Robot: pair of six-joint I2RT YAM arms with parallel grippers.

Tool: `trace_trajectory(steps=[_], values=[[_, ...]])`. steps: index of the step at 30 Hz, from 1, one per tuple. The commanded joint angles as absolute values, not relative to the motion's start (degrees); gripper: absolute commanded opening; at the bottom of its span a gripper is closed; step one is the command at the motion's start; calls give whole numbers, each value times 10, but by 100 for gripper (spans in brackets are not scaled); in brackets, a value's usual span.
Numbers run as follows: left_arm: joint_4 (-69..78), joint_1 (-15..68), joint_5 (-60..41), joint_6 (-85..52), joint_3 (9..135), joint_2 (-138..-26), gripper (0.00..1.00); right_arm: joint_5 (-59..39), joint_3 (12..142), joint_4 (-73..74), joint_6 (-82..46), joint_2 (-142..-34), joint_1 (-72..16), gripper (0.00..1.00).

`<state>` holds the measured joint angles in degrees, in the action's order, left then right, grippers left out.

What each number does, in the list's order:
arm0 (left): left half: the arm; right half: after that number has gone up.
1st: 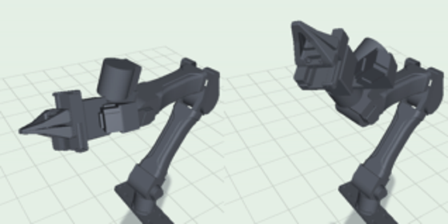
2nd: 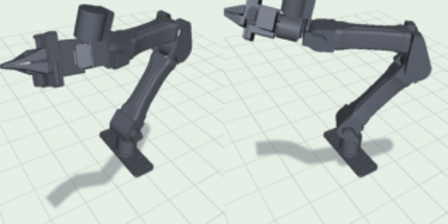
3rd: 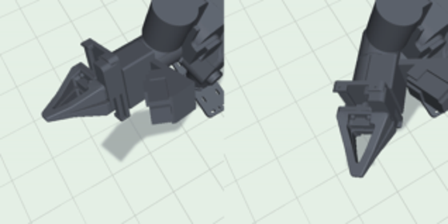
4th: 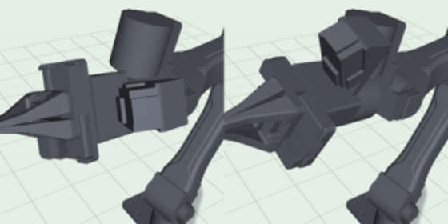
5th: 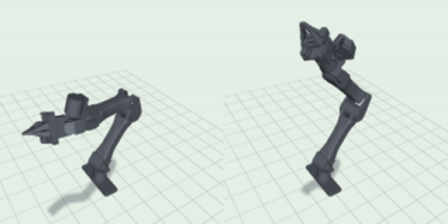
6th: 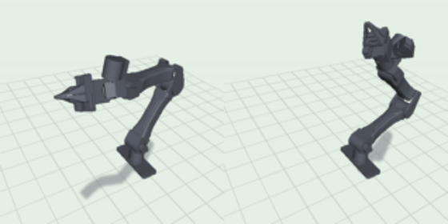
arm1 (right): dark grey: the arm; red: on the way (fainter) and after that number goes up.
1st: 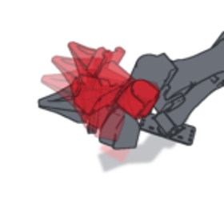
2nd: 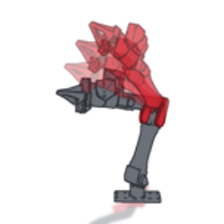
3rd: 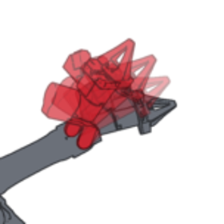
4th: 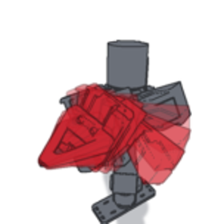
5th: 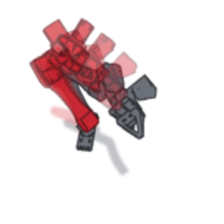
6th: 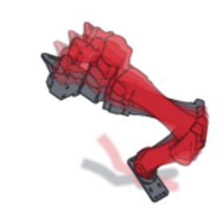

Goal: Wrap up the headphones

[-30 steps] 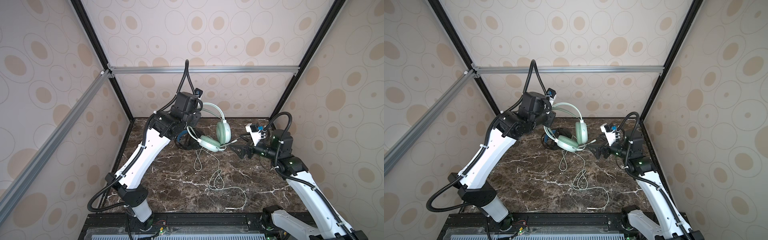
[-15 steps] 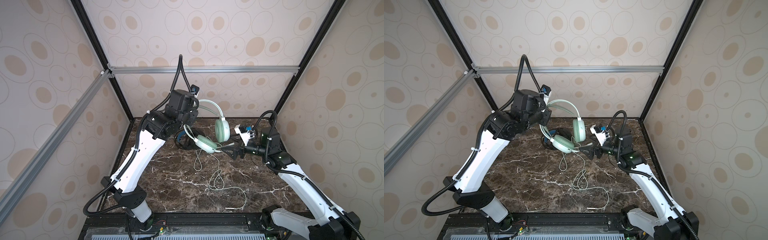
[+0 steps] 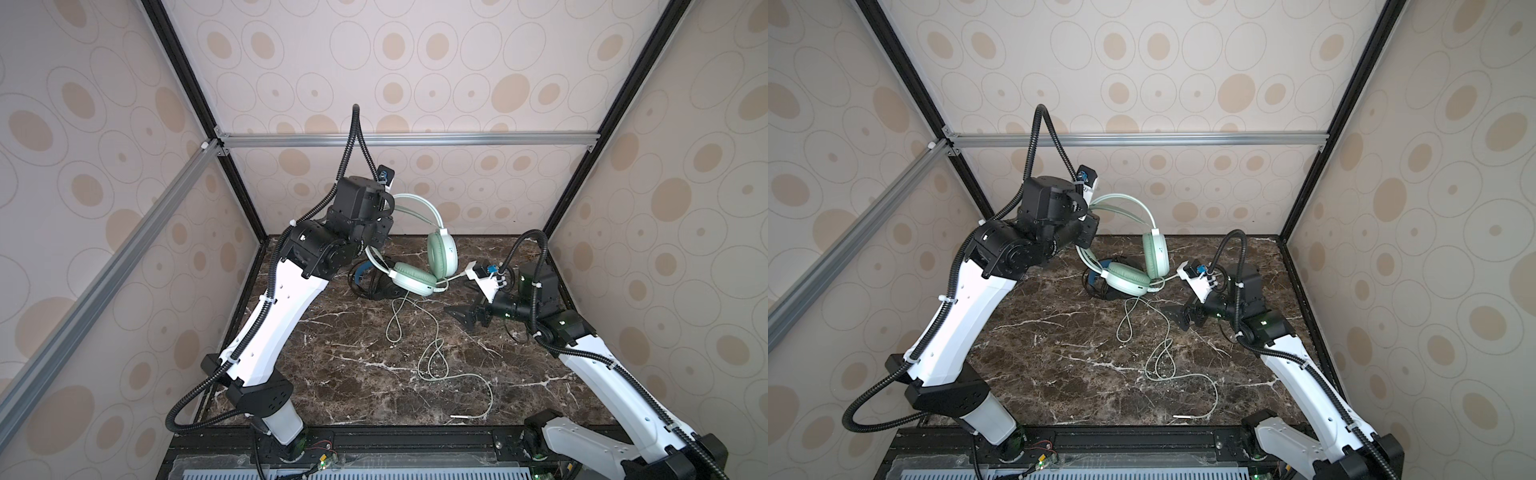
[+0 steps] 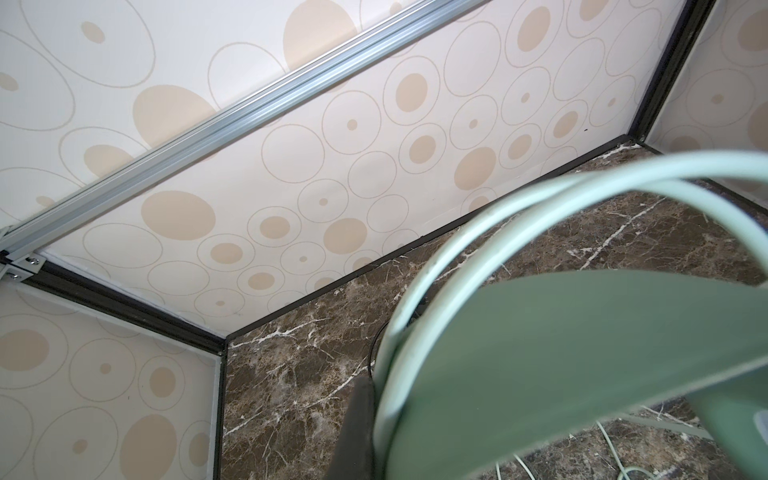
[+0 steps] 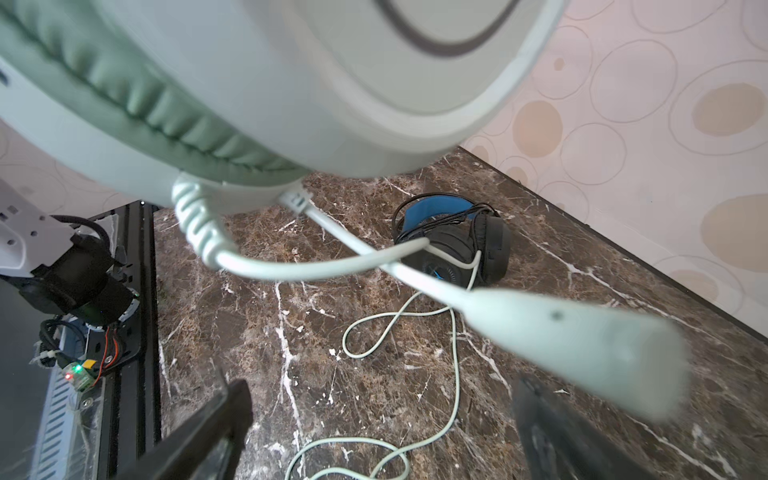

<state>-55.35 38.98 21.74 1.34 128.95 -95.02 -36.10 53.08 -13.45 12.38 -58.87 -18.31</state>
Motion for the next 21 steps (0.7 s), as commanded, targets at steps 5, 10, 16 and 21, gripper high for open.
trace_trajectory(steps=[5,10,16,21], values=[[-511,382,187,-12,1325,-927,0,-361,489,-5,43,-590,-164,100],[-528,371,157,-47,1346,-924,0,-375,442,122,-42,-601,-142,100],[-541,366,135,-81,1361,-928,0,-419,417,208,-79,-642,-143,100],[-540,366,124,-96,1359,-935,0,-428,424,233,-92,-671,-144,100]])
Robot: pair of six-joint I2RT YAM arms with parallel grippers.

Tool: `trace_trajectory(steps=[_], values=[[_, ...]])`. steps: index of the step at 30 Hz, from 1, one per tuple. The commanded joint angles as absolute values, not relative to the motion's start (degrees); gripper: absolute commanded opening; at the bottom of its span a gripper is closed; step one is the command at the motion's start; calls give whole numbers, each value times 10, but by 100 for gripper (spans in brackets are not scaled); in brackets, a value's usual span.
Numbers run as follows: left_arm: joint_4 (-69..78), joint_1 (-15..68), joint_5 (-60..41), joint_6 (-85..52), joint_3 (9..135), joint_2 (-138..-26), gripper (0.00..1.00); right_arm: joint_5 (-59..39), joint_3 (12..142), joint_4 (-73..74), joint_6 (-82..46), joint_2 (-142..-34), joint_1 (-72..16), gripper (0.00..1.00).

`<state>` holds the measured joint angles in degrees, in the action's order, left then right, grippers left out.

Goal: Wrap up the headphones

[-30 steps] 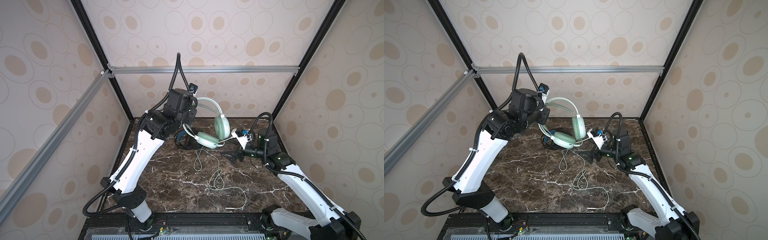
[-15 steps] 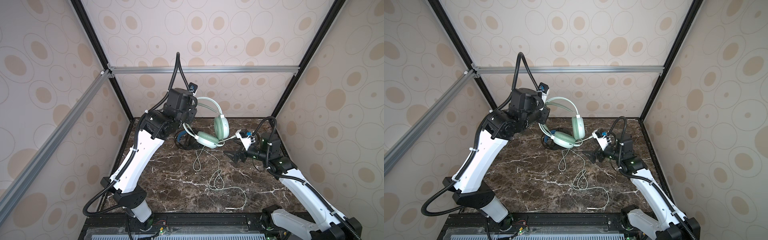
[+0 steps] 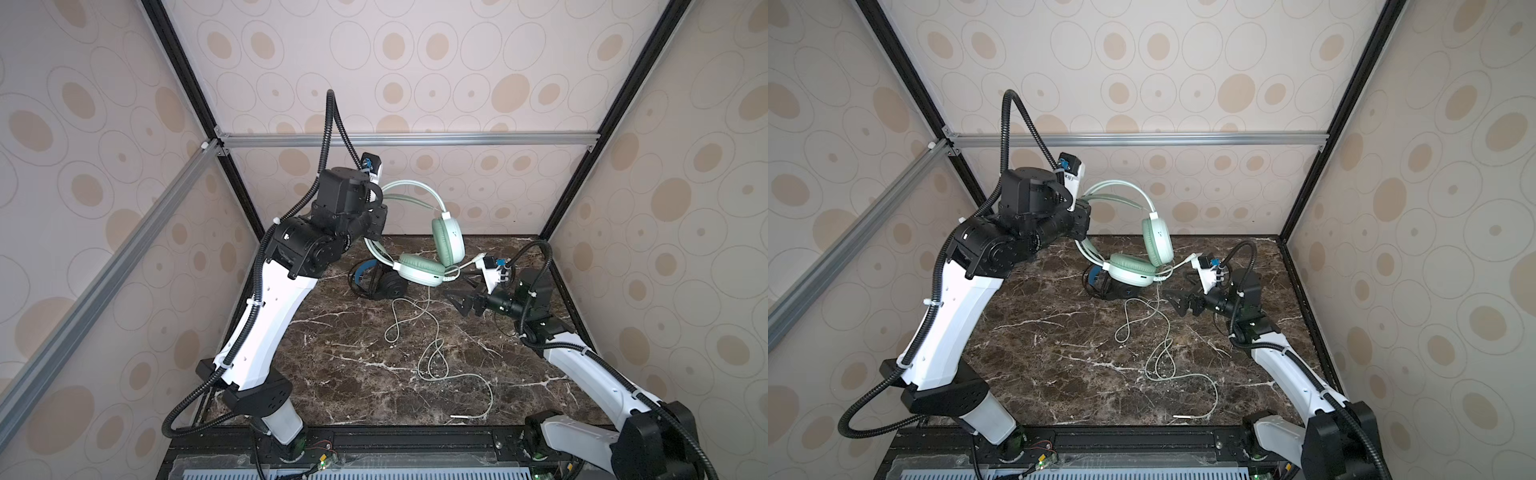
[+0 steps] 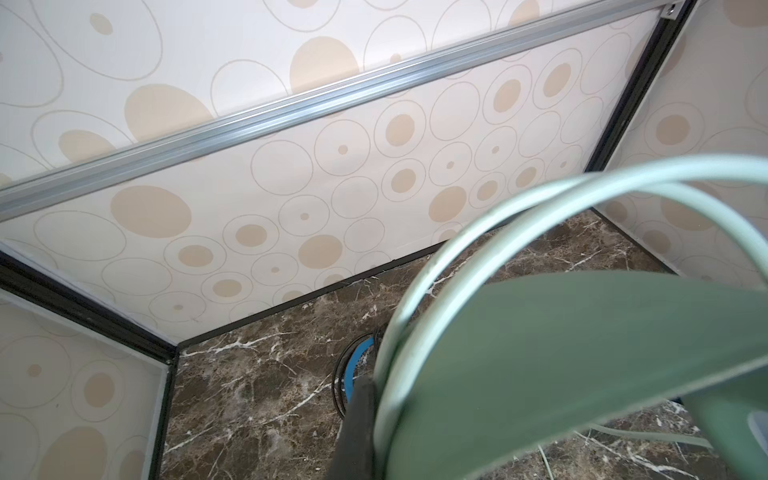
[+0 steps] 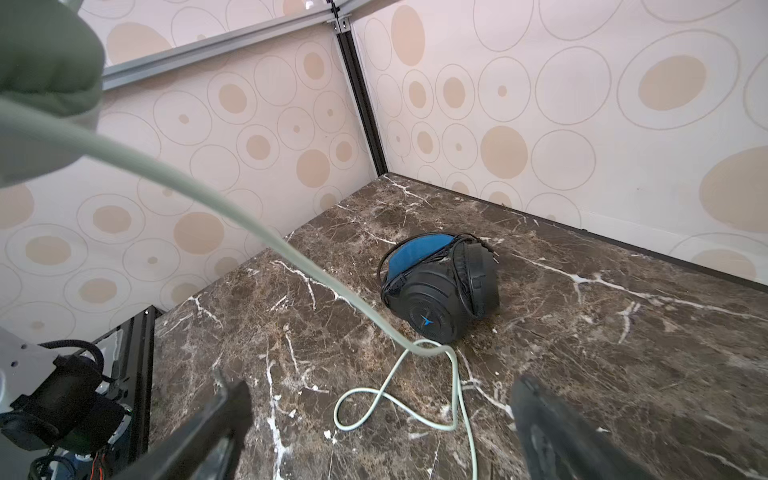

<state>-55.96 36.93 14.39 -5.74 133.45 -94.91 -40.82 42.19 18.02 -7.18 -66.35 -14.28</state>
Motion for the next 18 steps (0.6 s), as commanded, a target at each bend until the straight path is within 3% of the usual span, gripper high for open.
trace_trajectory(steps=[1,4,9,13,18], values=[[-541,366,123,-94,1358,-935,0,-414,425,221,-90,-670,-144,100],[-547,366,143,-75,1321,-923,0,-383,407,188,-84,-631,-127,100],[-440,366,200,-19,1081,-815,0,-389,429,74,-93,-564,-73,100],[-405,364,217,4,1002,-783,0,-353,430,42,-105,-509,-72,100],[-376,364,164,32,973,-785,0,-402,563,-69,-128,-573,-76,100]])
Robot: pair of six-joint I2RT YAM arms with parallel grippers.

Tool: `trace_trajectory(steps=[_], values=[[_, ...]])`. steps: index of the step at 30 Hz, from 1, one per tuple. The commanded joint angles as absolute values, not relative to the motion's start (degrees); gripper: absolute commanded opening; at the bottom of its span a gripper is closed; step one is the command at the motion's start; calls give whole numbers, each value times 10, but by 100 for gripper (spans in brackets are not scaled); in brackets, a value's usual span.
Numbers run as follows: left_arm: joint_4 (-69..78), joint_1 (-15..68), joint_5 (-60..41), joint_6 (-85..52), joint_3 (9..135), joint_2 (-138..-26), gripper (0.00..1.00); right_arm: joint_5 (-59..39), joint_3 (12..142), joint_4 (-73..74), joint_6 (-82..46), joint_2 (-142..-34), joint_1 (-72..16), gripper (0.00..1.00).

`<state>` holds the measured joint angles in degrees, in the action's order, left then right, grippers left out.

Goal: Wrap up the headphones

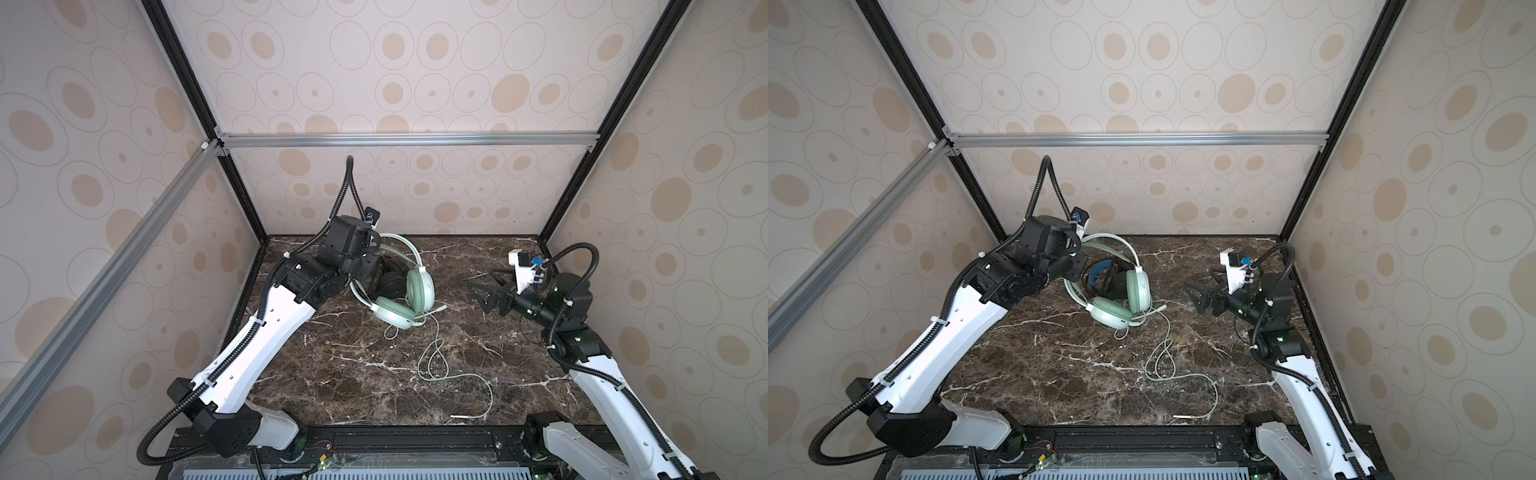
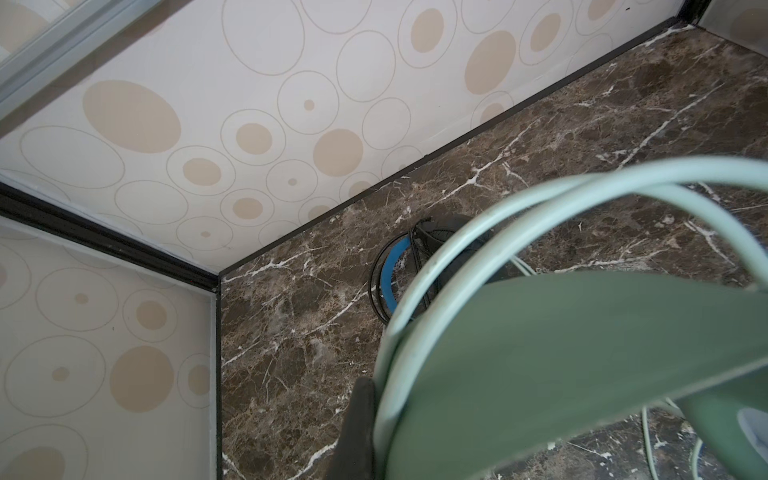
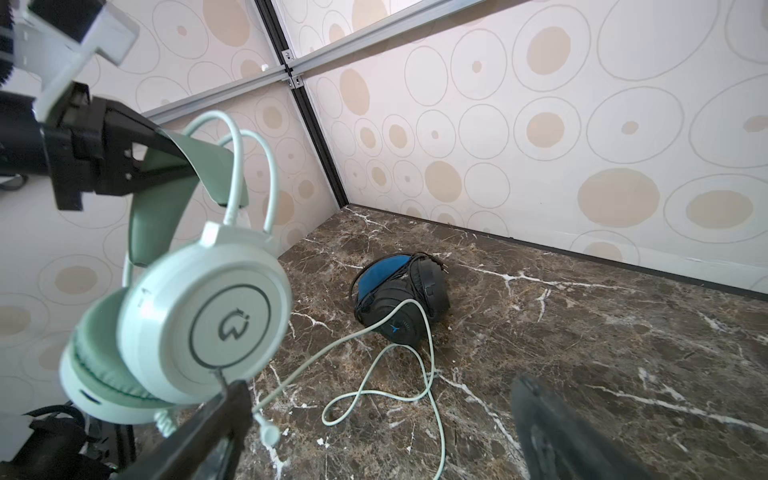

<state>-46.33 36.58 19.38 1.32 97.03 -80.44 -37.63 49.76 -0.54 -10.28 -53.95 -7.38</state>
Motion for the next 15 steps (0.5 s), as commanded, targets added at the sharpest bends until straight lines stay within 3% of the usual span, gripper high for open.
trace_trajectory(steps=[1,5,11,15], values=[[-366,364,154,35,962,-784,0,-410,580,-62,-149,-586,-80,100],[-324,364,105,48,911,-778,0,-469,644,-53,-212,-636,-95,100],[-274,364,46,61,857,-776,0,-517,736,-203,-119,-712,-150,100],[-248,365,9,56,842,-779,0,-499,775,-274,-69,-759,-185,100]])
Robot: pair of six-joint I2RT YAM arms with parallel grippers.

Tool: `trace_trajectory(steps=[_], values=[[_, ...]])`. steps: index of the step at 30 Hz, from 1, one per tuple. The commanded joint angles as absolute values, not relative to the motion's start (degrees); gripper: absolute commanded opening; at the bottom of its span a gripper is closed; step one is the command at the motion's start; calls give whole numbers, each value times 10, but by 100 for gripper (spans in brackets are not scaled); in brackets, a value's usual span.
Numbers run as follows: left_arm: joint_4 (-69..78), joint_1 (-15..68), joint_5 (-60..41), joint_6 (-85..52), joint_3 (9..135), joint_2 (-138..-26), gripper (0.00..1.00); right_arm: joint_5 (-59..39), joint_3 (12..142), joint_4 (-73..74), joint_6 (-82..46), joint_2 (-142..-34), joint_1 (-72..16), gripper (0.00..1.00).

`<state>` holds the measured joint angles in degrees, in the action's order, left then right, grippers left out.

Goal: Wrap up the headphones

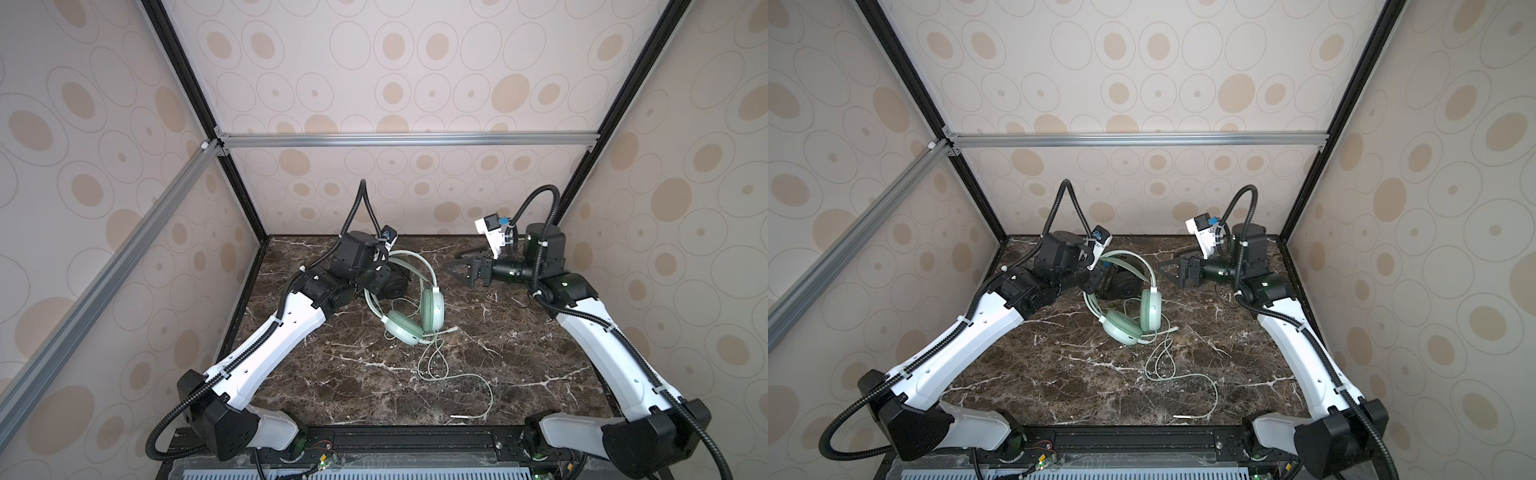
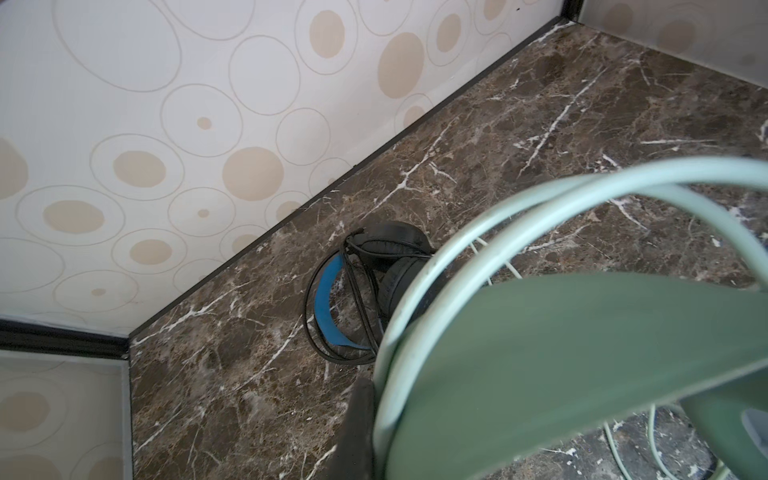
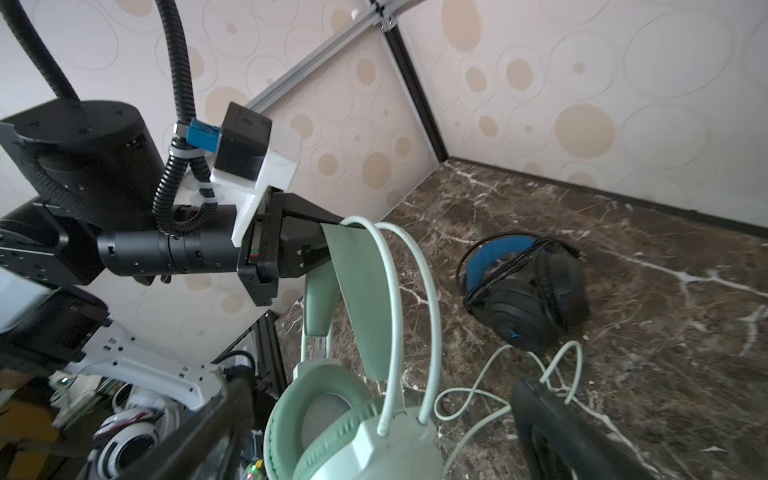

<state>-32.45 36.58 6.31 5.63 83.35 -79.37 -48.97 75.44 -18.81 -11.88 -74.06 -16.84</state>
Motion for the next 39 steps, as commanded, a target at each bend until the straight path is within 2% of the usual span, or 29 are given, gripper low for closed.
trace_trajectory(steps=[1,10,16,25,26,27,28,29,30,33,34,39], values=[[-245,365,3,56,841,-780,0,-494,776,-280,-61,-765,-188,100],[-236,368,-28,59,843,-795,0,-512,786,-267,-48,-820,-207,98],[-224,369,-40,53,842,-810,0,-526,786,-254,-55,-830,-210,56],[-207,369,-42,43,842,-832,3,-523,781,-265,-41,-826,-209,22],[-206,369,-45,39,841,-834,7,-518,781,-269,-37,-824,-209,19],[-205,369,-49,34,840,-836,17,-512,780,-275,-32,-823,-208,16],[-205,369,-54,27,838,-836,30,-503,782,-281,-27,-821,-207,15],[-204,368,-60,17,834,-836,50,-486,782,-291,-21,-818,-205,12],[-201,369,-67,5,827,-833,64,-462,781,-299,-17,-813,-201,10],[-188,368,-81,-35,788,-808,95,-370,767,-314,15,-788,-199,6],[-184,368,-85,-45,774,-799,98,-343,766,-324,30,-781,-199,5],[-180,364,-90,-105,700,-738,98,-89,767,-365,105,-757,-228,2]])
